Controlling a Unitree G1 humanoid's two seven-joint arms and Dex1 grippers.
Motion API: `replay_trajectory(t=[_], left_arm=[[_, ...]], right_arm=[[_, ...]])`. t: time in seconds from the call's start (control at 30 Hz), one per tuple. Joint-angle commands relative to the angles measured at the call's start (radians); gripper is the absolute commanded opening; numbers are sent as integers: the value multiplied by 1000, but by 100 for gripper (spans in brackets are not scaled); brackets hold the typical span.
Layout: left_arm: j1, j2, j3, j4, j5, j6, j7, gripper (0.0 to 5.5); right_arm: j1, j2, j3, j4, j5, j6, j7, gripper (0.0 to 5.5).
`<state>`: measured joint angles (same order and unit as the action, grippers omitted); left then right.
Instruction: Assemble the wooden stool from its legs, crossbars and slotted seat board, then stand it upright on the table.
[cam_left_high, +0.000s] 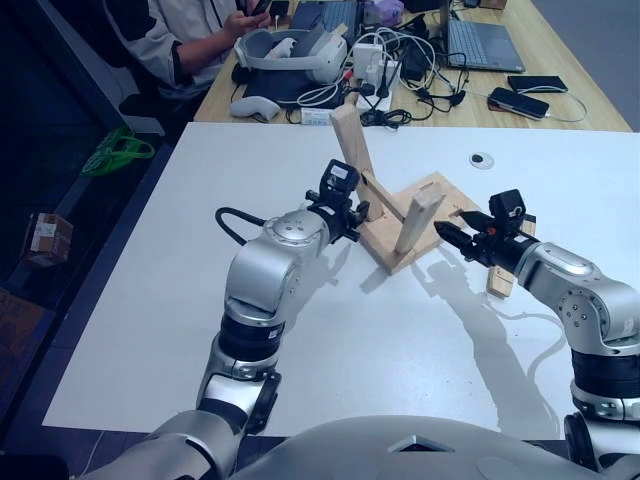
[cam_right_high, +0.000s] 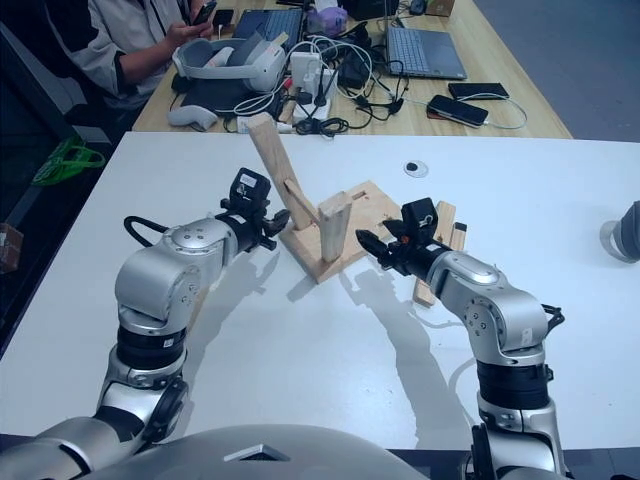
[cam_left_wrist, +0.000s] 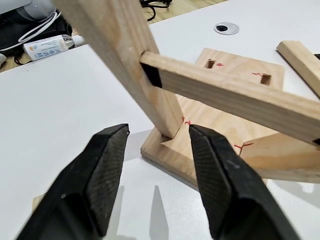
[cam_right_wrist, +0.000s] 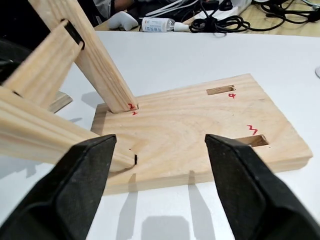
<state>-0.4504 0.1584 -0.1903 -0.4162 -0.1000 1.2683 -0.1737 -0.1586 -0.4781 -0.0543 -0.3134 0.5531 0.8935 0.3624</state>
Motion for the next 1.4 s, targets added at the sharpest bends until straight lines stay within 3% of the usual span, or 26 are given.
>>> replay_trajectory(t=[0.03,0.2,0.33,0.5,0.6,0.7,0.83,1.07,1.27,1.4], left_arm=[[13,55,51,33,6,-25,-8,228],[-30,44,197,78,28,-139,67,228],[-105,-49,311,93,16,-265,170,228],[-161,-86,351,120,9,-354,217,228],[-175,-75,365,129,9,-369,223,228],[-189,-55,385,155,9,-391,221,228],[-201,-40,405,182,4,-414,221,228],[-188,-45,406,175,0,-422,228,228],[-56,-75,364,48,-80,-352,154,228],[-81,-12,545,14,-241,-301,64,228]], right_arm=[[6,-13,-1,19,-32,-5,7,336],[-26,-34,2,93,-85,-51,32,336],[-127,61,68,137,-91,-79,51,336],[-230,225,225,151,-62,-70,114,336],[-231,257,342,49,20,16,219,336],[-236,258,356,30,22,25,229,336],[-246,87,315,70,-38,-36,329,336],[-228,-318,398,125,-155,-257,799,336],[-235,-399,487,246,-310,-458,972,336],[-215,-394,484,290,-346,-500,989,336]])
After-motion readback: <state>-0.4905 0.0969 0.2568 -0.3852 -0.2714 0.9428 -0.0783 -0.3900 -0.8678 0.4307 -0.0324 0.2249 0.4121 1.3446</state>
